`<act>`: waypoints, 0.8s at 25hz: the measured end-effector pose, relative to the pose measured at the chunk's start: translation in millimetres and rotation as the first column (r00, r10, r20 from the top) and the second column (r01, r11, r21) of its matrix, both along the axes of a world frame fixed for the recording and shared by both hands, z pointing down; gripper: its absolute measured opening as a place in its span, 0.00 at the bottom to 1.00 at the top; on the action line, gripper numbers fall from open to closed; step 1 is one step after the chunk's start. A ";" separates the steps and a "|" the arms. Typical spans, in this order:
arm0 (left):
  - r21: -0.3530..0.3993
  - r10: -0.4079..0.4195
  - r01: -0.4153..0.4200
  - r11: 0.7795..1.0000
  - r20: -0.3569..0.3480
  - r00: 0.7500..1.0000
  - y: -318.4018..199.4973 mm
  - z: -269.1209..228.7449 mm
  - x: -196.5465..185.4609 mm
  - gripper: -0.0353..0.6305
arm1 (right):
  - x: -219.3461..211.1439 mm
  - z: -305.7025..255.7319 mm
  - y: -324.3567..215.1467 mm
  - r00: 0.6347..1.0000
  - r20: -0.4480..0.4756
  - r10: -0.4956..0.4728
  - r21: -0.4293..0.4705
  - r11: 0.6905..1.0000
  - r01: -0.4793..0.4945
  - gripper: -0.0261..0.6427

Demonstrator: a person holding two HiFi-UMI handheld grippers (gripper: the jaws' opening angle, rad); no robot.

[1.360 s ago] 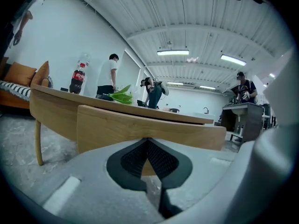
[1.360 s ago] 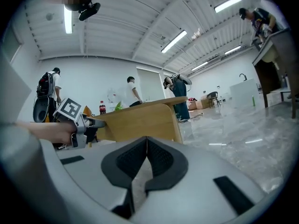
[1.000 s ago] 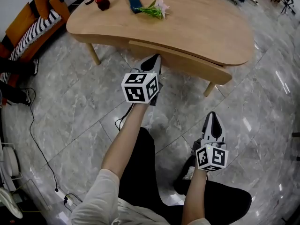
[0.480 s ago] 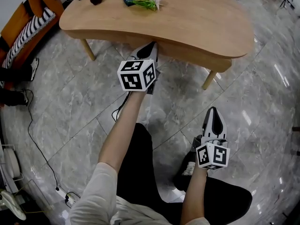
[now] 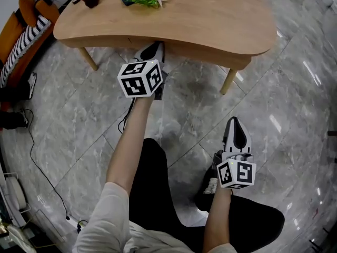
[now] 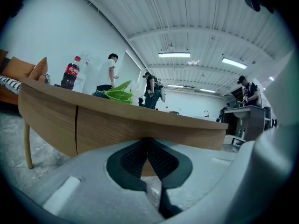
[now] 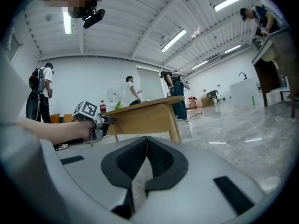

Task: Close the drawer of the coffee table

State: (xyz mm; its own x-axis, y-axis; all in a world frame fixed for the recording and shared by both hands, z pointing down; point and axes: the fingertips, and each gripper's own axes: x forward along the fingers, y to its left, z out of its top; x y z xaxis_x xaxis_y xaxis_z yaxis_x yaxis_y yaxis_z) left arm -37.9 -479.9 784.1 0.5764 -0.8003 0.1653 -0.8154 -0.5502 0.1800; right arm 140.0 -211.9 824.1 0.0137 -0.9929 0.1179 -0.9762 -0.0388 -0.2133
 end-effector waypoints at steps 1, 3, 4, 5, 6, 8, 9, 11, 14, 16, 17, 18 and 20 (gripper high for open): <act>0.000 0.001 -0.001 1.000 0.002 1.000 -0.8 0.2 0.5 0.07 | -0.5 0.3 0.7 1.000 0.000 -0.002 -0.001 1.000 0.002 0.06; 0.000 0.001 -0.001 1.000 0.004 1.000 -1.9 0.7 1.3 0.07 | -2.3 2.1 2.0 1.000 0.001 -0.008 -0.007 1.000 0.008 0.06; 0.003 0.000 0.000 1.000 0.005 1.000 -1.9 0.8 1.5 0.07 | -3.9 3.6 2.4 1.000 0.001 -0.014 -0.012 1.000 0.014 0.06; 0.009 -0.001 0.001 1.000 0.005 1.000 -1.5 0.6 1.5 0.07 | -6.1 5.4 2.3 1.000 0.000 -0.023 -0.017 1.000 0.023 0.06; 0.017 -0.003 0.003 1.000 0.004 1.000 -0.5 0.0 1.1 0.07 | -8.8 7.4 1.1 0.999 0.000 -0.036 -0.022 0.999 0.036 0.06; 0.029 -0.005 0.006 1.000 -0.009 1.000 5.9 -0.4 0.7 0.07 | -15.5 11.9 -5.3 0.998 0.002 -0.068 -0.031 0.997 0.068 0.06; 0.029 0.001 -0.001 1.000 -0.016 1.000 12.8 1.3 1.9 0.07 | -20.4 14.6 -10.1 0.996 0.003 -0.092 -0.036 0.995 0.092 0.06; 0.028 0.040 -0.040 0.999 -0.005 0.999 33.9 7.3 8.9 0.07 | -34.6 23.1 -20.6 0.986 0.005 -0.164 -0.051 0.985 0.164 0.06; 0.043 0.115 -0.118 0.992 0.064 0.991 68.1 10.5 24.0 0.07 | -64.2 49.2 -32.9 0.951 0.067 -0.301 -0.098 0.947 0.306 0.06; 0.057 0.142 -0.148 0.987 0.109 0.984 86.5 6.9 30.4 0.07 | -86.0 68.3 -31.4 0.920 0.095 -0.379 -0.150 0.909 0.390 0.06; 0.055 0.149 -0.157 0.986 0.129 0.980 96.0 4.8 32.4 0.07 | -96.9 75.0 -27.1 0.904 0.087 -0.420 -0.179 0.886 0.429 0.06; 0.043 0.153 -0.161 0.986 0.146 0.977 106.2 3.2 33.7 0.07 | -105.9 79.0 -22.0 0.886 0.080 -0.456 -0.203 0.863 0.462 0.06; -0.008 0.157 -0.158 0.987 0.167 0.973 128.7 0.9 33.6 0.07 | -117.1 80.3 -12.4 0.858 0.128 -0.498 -0.216 0.830 0.514 0.06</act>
